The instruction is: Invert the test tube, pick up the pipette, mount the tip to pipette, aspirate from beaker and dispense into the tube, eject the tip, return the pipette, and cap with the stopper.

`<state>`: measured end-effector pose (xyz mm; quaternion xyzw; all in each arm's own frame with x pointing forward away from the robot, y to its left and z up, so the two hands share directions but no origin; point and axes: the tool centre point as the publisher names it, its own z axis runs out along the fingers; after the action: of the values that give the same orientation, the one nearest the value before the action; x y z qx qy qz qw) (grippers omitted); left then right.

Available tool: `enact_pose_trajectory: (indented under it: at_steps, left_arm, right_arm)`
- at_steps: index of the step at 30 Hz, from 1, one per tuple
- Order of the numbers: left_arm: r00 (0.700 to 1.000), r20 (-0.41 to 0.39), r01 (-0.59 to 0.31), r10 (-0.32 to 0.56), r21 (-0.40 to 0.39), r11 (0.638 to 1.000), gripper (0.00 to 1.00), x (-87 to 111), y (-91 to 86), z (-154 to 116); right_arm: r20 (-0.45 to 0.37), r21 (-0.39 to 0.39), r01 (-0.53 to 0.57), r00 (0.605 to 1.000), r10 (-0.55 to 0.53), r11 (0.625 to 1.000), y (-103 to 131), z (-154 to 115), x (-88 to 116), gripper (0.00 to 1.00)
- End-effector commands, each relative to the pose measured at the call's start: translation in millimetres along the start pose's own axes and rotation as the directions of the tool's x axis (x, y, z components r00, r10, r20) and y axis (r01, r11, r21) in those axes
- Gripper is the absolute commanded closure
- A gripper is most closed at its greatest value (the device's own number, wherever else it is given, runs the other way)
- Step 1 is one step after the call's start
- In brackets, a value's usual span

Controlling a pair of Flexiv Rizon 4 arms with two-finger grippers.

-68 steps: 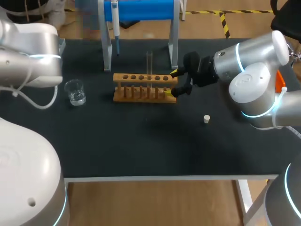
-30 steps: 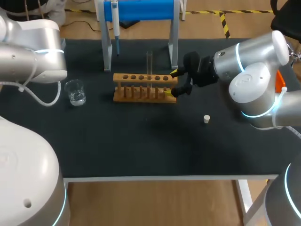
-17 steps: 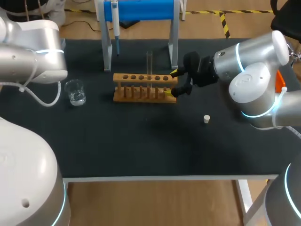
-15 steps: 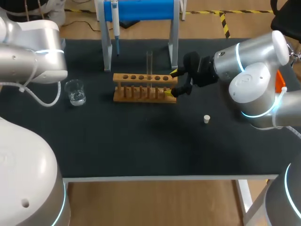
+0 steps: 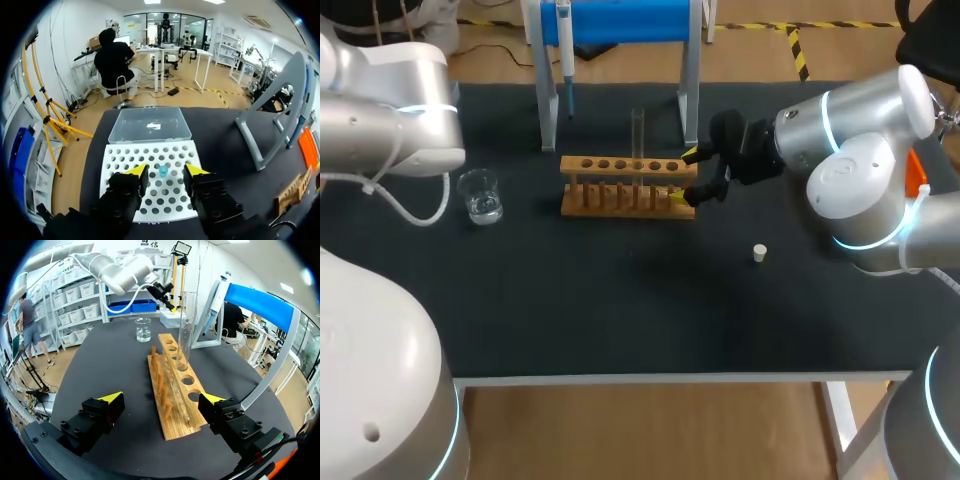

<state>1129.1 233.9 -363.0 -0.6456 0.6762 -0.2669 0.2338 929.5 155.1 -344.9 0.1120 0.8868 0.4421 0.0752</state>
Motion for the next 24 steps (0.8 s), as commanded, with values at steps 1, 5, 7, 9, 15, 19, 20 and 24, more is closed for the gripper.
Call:
enact_pose_trajectory:
  at_steps: [1, 5, 7, 9, 15, 19, 20, 24]
  left_arm:
    - [1.0, 0.002, -0.004, 0.004, -0.011, 1.0, 0.56, -1.1, -2.1, 5.0]
    - [1.0, 0.003, -0.007, 0.007, -0.012, 1.0, 0.59, -1.4, -2.3, 6.3]
    - [1.0, 0.004, -0.008, 0.008, -0.013, 1.0, 0.59, -1.4, -2.5, 6.4]
    - [1.0, 0.005, -0.009, 0.009, -0.012, 1.0, 0.59, -1.4, -2.7, 6.5]
    - [1.0, 0.007, -0.01, 0.011, -0.011, 1.0, 0.58, -2.1, -4.1, 6.8]
    - [1.0, 0.007, -0.01, 0.01, -0.008, 1.0, 0.58, -2.2, -5.2, 6.7]
    - [1.0, 0.007, -0.011, 0.011, -0.008, 1.0, 0.57, -2.1, -5.3, 6.6]
    - [1.0, 0.01, -0.013, 0.013, -0.008, 1.0, 0.57, -3.1, -6.3, 6.7]
  right_arm:
    - [-0.002, 0.002, 0.0, 1.0, 0.0, 1.0, -0.1, -0.9, -0.2, 0.0]
    - [-0.002, 0.002, 0.0, 1.0, 0.0, 1.0, -0.1, -0.9, -0.2, 0.0]
    - [-0.002, 0.002, 0.0, 1.0, 0.0, 1.0, -0.1, -0.9, -0.2, 0.0]
    - [-0.002, 0.002, 0.0, 1.0, 0.0, 1.0, -0.1, -0.9, -0.2, 0.0]
    - [-0.002, 0.002, 0.0, 1.0, 0.0, 1.0, -0.1, -0.9, -0.2, 0.0]
    - [-0.002, 0.002, 0.0, 1.0, 0.0, 1.0, -0.1, -0.9, -0.2, 0.0]
    - [-0.002, 0.002, 0.0, 1.0, 0.0, 1.0, -0.1, -0.9, -0.2, 0.0]
    - [-0.002, 0.002, 0.0, 1.0, 0.0, 1.0, -0.1, -0.9, -0.2, 0.0]
